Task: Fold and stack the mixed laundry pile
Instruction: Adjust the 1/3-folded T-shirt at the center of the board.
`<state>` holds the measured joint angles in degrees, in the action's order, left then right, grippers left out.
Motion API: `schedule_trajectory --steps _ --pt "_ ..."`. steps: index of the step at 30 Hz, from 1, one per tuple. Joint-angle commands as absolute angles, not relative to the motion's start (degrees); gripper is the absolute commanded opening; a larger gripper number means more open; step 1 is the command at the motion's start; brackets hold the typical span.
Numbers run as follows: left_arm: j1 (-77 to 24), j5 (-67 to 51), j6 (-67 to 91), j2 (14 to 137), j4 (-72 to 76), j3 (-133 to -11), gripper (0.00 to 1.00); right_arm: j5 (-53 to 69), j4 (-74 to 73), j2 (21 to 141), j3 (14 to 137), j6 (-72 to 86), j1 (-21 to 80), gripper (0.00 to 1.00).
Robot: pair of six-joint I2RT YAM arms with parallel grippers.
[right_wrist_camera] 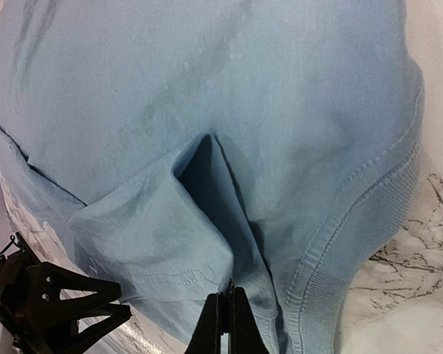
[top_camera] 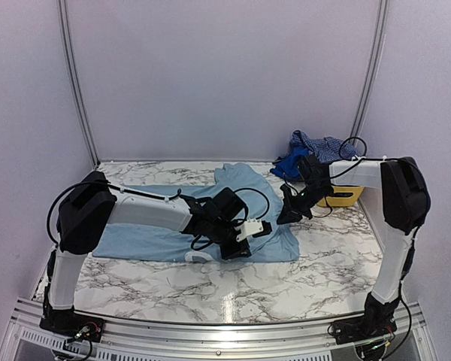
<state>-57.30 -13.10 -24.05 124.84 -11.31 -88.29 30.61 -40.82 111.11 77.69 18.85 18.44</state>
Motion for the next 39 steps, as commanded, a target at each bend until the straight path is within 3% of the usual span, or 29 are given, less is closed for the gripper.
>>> schedule_trajectory --steps 1,26,32,39 --pt "-56.7 -14.8 -21.9 124.6 -9.7 -90.3 0.30 31.2 -40.3 110.3 77.2 19.1 18.1 0.00" --pt "-58.1 -8.8 -24.9 127.4 -11.3 -89.0 0.35 30.9 -40.0 110.7 77.2 19.6 18.1 0.00" --pt "-57.7 -8.6 -24.8 125.9 -11.3 -88.7 0.15 30.8 -40.1 110.5 77.2 19.6 18.1 0.00" --pt "-57.2 -10.8 -24.8 122.6 -10.5 -88.1 0.02 31.2 -40.1 110.3 77.6 20.2 18.2 0.00"
